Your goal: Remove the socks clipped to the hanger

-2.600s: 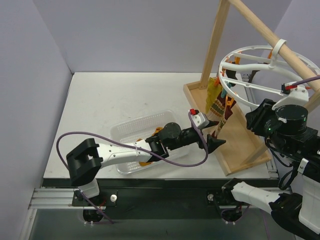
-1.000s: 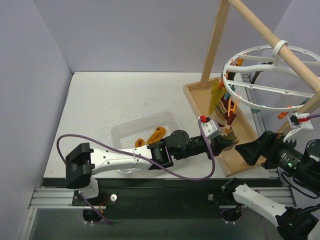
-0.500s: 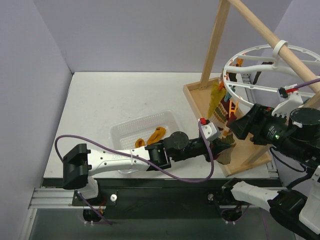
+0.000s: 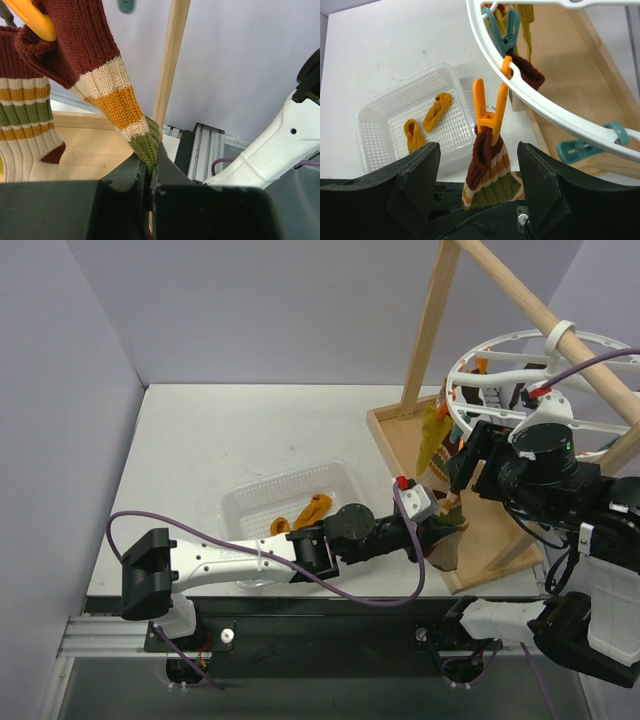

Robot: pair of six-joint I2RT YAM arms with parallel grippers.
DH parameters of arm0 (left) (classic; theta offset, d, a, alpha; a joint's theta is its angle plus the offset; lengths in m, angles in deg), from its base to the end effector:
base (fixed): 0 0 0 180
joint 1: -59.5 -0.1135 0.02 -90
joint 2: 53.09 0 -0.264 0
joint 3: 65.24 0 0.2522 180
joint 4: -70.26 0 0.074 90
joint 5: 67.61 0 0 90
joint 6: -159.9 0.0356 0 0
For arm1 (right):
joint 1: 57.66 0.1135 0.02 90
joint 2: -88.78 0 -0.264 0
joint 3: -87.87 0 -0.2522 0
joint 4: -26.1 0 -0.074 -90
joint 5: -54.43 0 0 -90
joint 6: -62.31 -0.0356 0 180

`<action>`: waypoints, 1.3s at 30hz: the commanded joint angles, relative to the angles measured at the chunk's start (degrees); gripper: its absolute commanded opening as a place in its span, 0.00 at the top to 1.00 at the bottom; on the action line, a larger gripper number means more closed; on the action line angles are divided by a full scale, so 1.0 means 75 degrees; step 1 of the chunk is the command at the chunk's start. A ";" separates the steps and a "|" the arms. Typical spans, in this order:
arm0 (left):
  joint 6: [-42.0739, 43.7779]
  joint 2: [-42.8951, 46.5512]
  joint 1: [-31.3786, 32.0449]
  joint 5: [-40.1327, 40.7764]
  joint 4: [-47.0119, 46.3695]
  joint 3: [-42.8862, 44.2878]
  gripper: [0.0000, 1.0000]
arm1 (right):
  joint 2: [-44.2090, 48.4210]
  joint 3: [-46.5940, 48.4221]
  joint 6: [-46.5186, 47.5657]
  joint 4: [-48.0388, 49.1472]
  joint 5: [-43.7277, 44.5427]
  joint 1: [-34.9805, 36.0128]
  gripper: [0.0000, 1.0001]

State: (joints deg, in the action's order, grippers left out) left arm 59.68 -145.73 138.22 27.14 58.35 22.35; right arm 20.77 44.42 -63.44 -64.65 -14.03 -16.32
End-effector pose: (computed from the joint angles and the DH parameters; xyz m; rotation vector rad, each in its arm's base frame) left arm 0.0796 -0.3839 0.3681 0.8216 1.3369 -1.1917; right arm 0.0932 0.0645 0.5525 0.1539 1.9606 0.5265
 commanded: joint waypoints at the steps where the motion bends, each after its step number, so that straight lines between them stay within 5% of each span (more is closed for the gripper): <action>1: 0.0073 -0.0035 0.0086 0.0034 -0.0116 0.0130 1.00 | -0.0295 -0.0070 -0.0366 -0.0293 0.1672 0.0487 0.38; 24: 0.0155 0.0141 0.0098 -0.0107 0.0188 0.0013 1.00 | -0.0940 -0.0597 -0.0425 -0.0118 0.2648 0.0394 0.55; 33: 0.0144 0.0293 0.0098 -0.0060 0.0200 -0.0093 1.00 | -0.0437 -0.1277 -0.0484 0.0245 0.2495 0.0218 0.75; 39: 0.0073 0.0317 0.0098 -0.0024 0.0188 -0.0186 1.00 | -0.0202 -0.1558 -0.0332 0.0538 0.2332 0.0008 0.97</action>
State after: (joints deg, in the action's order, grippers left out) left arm 60.07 -145.89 138.57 27.10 60.32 21.25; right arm 18.08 34.10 -66.48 -62.40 3.10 -15.27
